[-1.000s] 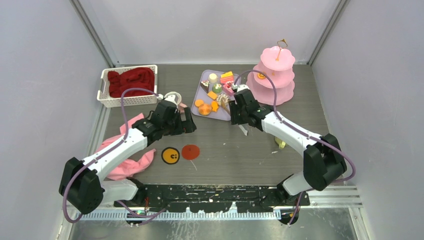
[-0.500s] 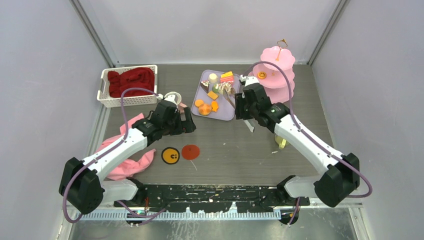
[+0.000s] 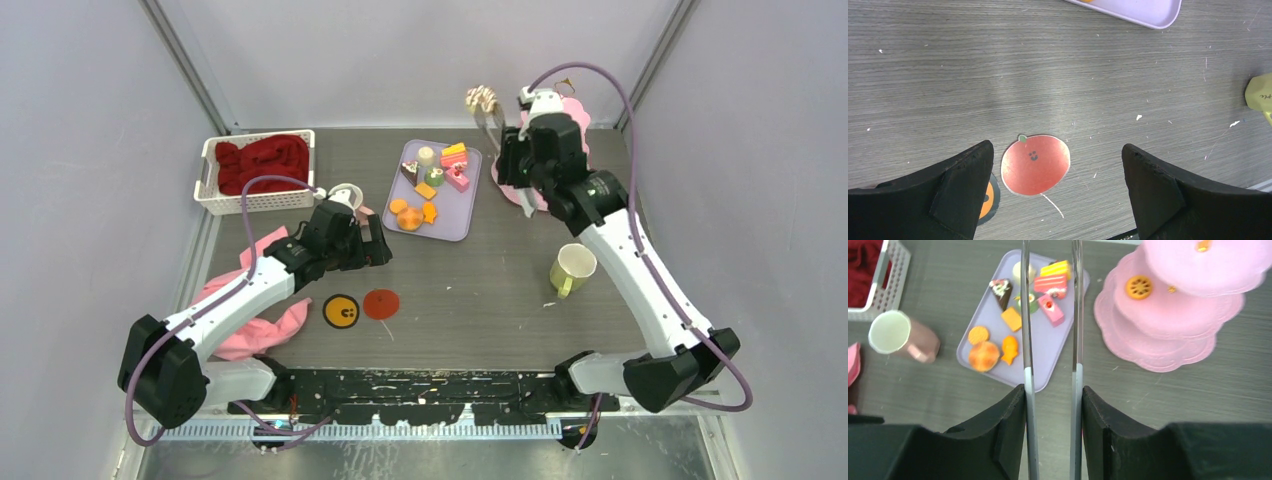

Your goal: Serve the afternoon tea

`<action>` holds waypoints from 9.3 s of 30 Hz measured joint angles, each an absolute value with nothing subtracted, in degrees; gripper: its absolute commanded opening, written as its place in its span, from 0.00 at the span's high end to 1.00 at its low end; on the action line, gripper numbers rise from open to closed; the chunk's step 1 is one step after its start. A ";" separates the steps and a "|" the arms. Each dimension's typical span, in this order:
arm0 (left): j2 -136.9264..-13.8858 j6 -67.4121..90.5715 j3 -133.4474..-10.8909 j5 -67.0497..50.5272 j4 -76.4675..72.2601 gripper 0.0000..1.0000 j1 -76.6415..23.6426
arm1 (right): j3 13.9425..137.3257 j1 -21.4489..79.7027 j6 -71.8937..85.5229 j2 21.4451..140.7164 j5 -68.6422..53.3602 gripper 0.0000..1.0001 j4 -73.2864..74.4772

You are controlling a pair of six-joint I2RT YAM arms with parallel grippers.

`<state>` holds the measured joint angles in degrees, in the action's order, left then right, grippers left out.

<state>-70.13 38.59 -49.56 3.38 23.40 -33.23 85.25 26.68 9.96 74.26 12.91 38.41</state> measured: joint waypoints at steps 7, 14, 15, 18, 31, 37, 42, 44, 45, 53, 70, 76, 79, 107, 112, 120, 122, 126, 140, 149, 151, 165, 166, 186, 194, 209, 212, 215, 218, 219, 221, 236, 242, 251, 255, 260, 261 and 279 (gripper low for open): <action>-70.13 38.61 -49.56 3.33 23.42 0.01 -33.23 | 89.43 15.94 8.84 76.62 9.43 0.90 39.20; -70.13 38.59 -49.56 3.27 23.40 0.01 -33.23 | 89.89 12.38 8.67 79.92 8.49 0.90 39.24; -70.13 38.59 -49.56 3.18 23.40 0.01 -33.23 | 89.89 12.01 8.67 80.62 8.54 0.90 39.24; -70.13 38.59 -49.56 3.05 23.40 0.01 -33.23 | 89.89 11.20 8.67 82.13 8.71 0.90 39.22; -70.13 38.33 -49.58 2.98 23.59 0.01 -33.21 | 89.89 8.51 8.69 85.25 9.69 0.76 39.05; -70.13 38.35 -49.58 2.96 23.59 0.01 -33.19 | 89.89 8.23 8.73 85.86 10.24 0.55 38.98; -70.13 38.37 -49.58 2.96 23.59 0.01 -33.19 | 89.89 8.14 8.95 85.73 10.46 0.50 38.98; -70.13 38.37 -49.58 2.94 23.59 0.01 -33.19 | 89.78 8.14 9.15 85.34 10.66 0.47 38.96; -70.13 38.37 -49.58 2.94 23.59 0.01 -33.19 | 89.67 8.14 9.23 84.95 10.70 0.46 39.03; -70.15 38.59 -49.58 2.26 23.46 0.02 -33.12 | 89.65 8.12 9.47 81.73 11.18 0.44 39.05; -70.15 38.57 -49.69 1.83 23.81 0.01 -32.36 | 83.61 16.34 10.44 63.53 11.64 0.48 45.04; -70.11 38.57 -50.43 1.80 24.77 0.01 -30.15 | 78.00 32.40 10.96 66.76 12.69 0.49 44.84; -69.84 38.63 -50.43 1.83 25.19 0.02 -29.56 | 74.24 34.81 10.96 72.40 12.49 0.49 43.42; -67.29 39.03 -48.49 1.32 25.65 0.02 -29.50 | 79.09 24.27 6.94 97.58 9.30 0.49 29.50; -67.37 39.05 -48.49 1.13 25.63 0.02 -29.50 | 79.61 23.90 5.93 99.81 7.79 0.49 29.12; -67.75 40.03 -48.49 0.32 25.54 0.02 -29.50 | 80.90 23.49 5.02 103.85 7.35 0.66 28.77; -67.72 40.14 -48.49 0.30 25.54 0.02 -29.50 | 80.90 23.49 5.02 103.88 7.40 0.73 28.71; -67.68 40.14 -48.49 0.32 25.54 0.02 -29.50 | 80.88 23.44 5.10 103.85 7.42 0.85 28.75; -68.34 40.10 -48.49 -0.12 25.32 0.02 -29.50 | 71.53 23.42 7.68 84.05 4.29 0.99 28.86; -70.32 40.12 -48.49 -1.32 24.29 0.03 -29.50 | 71.16 23.42 7.64 85.01 4.40 0.70 29.65; -70.28 40.12 -48.49 -1.32 24.21 0.02 -29.50 | 71.88 23.42 7.44 87.72 4.84 0.68 30.41; -70.26 40.14 -48.47 -1.17 24.21 0.03 -29.50 | 78.61 23.42 5.34 97.27 6.90 0.57 31.66; -70.26 40.14 -48.47 -1.17 24.21 0.03 -29.50 | 78.74 23.42 5.28 97.58 6.85 0.57 31.59; -70.28 40.56 -48.47 -1.21 24.14 0.03 -29.50 | 79.07 23.44 4.82 99.42 6.04 0.52 31.31; -70.35 41.21 -48.47 -1.56 23.79 0.03 -29.50 | 78.30 23.44 4.80 99.11 5.23 0.51 31.29; -71.70 41.65 -48.47 -2.44 23.05 0.03 -29.50 | 77.30 23.81 4.62 98.87 3.51 0.51 31.42; -72.20 41.78 -48.47 -2.72 22.94 0.03 -29.50 | 77.30 23.88 4.60 98.87 3.49 0.50 31.42; -72.23 41.78 -48.45 -2.72 22.94 0.03 -29.50 | 77.30 23.88 4.62 98.87 3.33 0.52 31.51; -72.23 41.78 -48.42 -2.72 22.94 0.03 -29.50 | 77.30 23.88 4.62 98.89 3.29 0.55 31.35; -72.23 41.78 -48.40 -2.72 22.94 0.03 -29.50 | 77.30 23.88 4.62 98.89 3.29 0.57 31.31; -72.23 41.78 -48.38 -2.70 22.94 0.03 -29.50 | 77.30 23.88 4.64 98.89 3.27 0.63 31.29; -72.23 41.71 -48.25 -2.72 22.92 0.03 -29.50 | 74.96 23.88 5.37 90.72 3.31 0.91 31.09; -72.23 41.58 -48.25 -2.72 22.90 0.03 -29.50 | 73.19 23.88 6.11 83.81 3.33 0.85 31.00; -72.31 41.54 -48.25 -2.85 22.92 0.03 -29.50 | 73.10 26.74 6.70 86.46 4.40 0.67 32.40; -72.31 41.54 -48.23 -2.83 22.92 0.03 -29.50 | 71.50 30.94 7.90 86.65 7.64 0.64 32.23; -72.60 41.54 -48.25 -2.92 22.87 0.03 -29.50 | 67.77 34.44 9.85 87.31 12.86 0.58 31.77; -72.95 41.54 -48.25 -2.96 22.76 0.03 -29.50 | 67.42 34.63 10.33 87.79 13.63 0.57 31.70; -75.09 41.52 -48.27 -3.09 22.70 0.03 -29.50 | 67.07 34.79 12.27 95.02 19.88 0.52 26.39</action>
